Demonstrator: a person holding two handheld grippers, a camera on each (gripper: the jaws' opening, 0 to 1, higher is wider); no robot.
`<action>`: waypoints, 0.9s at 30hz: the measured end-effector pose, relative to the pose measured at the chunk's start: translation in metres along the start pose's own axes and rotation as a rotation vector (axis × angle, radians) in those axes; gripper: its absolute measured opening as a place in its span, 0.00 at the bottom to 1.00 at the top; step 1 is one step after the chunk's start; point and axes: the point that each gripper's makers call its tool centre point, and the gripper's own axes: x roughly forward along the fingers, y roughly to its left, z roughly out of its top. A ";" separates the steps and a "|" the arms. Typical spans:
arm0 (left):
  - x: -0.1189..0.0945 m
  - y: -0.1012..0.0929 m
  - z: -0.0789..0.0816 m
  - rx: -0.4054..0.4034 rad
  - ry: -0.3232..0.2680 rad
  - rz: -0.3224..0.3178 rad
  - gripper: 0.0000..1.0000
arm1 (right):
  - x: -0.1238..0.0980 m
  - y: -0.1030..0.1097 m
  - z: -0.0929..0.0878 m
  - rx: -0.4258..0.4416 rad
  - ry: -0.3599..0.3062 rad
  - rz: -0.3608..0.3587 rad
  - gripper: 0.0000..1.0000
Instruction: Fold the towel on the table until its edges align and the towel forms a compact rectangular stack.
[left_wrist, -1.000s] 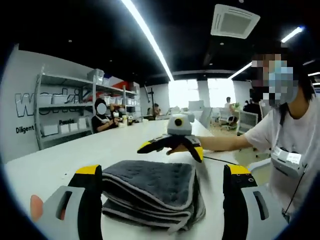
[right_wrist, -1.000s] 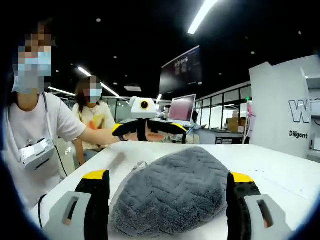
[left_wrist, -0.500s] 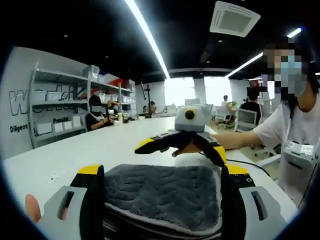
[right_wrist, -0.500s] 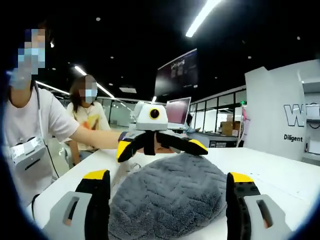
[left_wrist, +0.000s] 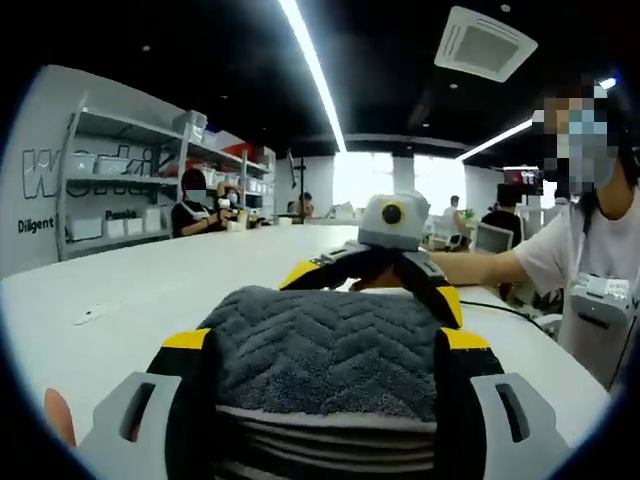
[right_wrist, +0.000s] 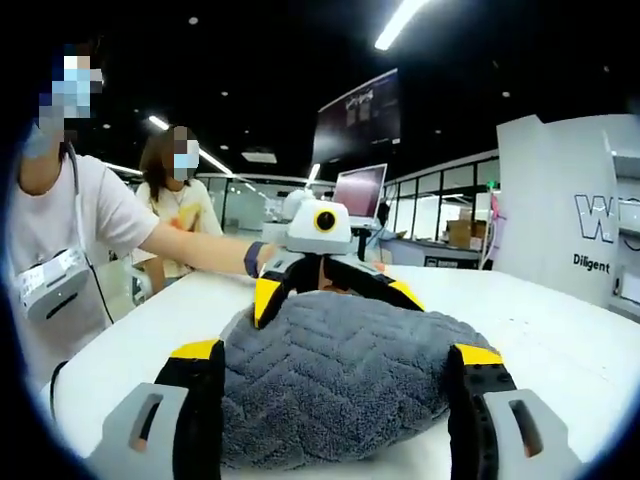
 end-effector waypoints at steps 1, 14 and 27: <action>0.001 -0.001 -0.001 0.005 -0.005 0.000 0.89 | 0.000 0.001 -0.002 -0.004 0.008 0.004 0.94; 0.001 -0.002 -0.001 0.032 -0.060 0.011 0.89 | 0.001 0.001 -0.010 -0.003 0.025 0.023 0.92; -0.058 -0.007 0.055 -0.034 -0.237 0.113 0.90 | -0.045 -0.017 0.058 0.061 -0.253 -0.034 0.99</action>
